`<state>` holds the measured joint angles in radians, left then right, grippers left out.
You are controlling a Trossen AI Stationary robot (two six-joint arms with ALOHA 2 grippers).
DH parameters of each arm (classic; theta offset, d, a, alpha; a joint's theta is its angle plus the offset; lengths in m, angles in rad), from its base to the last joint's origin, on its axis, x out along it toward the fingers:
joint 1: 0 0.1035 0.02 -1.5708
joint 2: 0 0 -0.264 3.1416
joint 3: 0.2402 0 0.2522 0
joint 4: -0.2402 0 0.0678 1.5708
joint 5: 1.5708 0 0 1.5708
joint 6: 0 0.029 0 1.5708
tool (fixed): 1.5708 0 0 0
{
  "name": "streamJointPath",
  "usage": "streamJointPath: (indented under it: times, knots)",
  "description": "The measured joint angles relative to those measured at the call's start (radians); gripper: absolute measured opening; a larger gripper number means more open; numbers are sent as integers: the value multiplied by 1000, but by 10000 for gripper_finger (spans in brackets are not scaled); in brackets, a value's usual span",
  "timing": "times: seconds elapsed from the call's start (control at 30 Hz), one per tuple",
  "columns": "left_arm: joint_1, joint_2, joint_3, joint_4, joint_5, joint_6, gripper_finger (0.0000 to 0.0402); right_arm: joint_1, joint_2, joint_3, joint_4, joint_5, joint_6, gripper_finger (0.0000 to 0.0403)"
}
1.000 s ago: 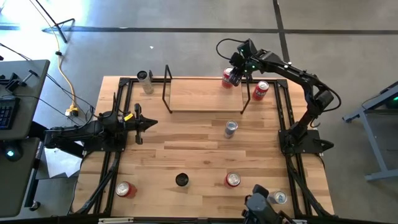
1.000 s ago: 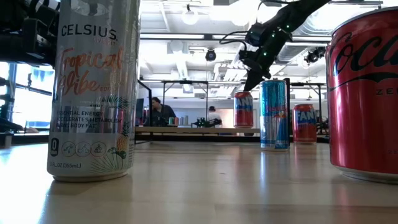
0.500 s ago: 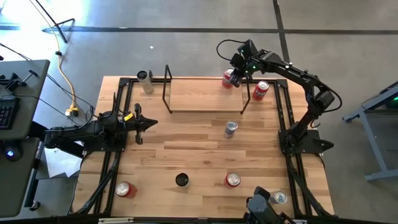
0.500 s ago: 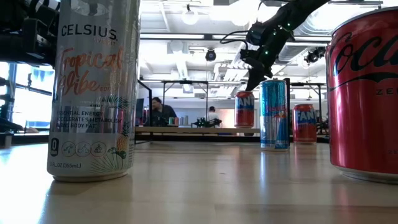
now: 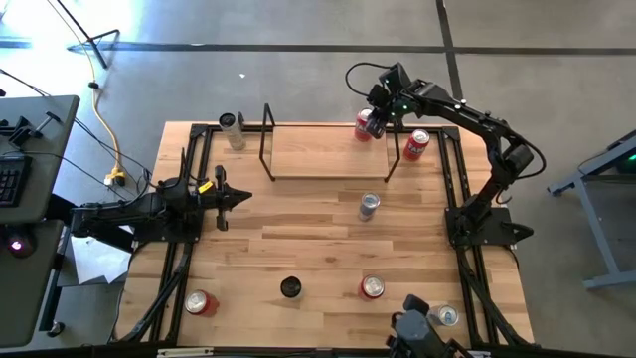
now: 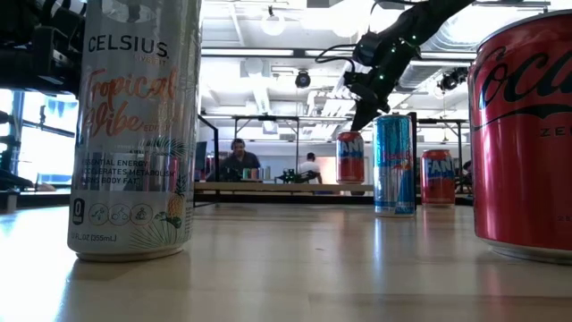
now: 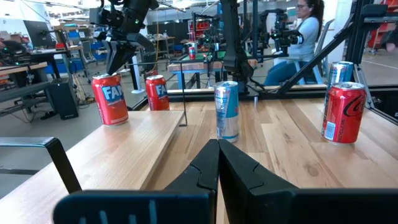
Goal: Place canned beverage on shelf
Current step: Put the bottom red soda can on the shelf
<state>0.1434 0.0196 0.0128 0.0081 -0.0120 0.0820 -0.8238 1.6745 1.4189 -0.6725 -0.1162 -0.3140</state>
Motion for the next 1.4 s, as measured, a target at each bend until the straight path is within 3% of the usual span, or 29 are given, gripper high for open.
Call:
streamJointPath:
  times: [0.2,0.47,0.57,0.7,0.97,1.13,1.4]
  knots:
    - [0,0,0,0,0,0,0,14,3,89,-36,8,-5,19]
    - [0,0,0,0,0,0,0,31,17,137,-13,6,19,160]
    - [0,0,0,0,0,0,0,30,46,137,4,39,28,185]
    - [0,0,0,0,0,0,0,30,65,137,62,74,37,157]
    - [0,0,0,0,0,0,0,11,101,137,76,86,52,10]
    - [0,0,0,0,0,0,0,4,113,137,80,103,70,25]
    - [0,0,0,0,0,0,0,4,114,138,9,80,71,5]
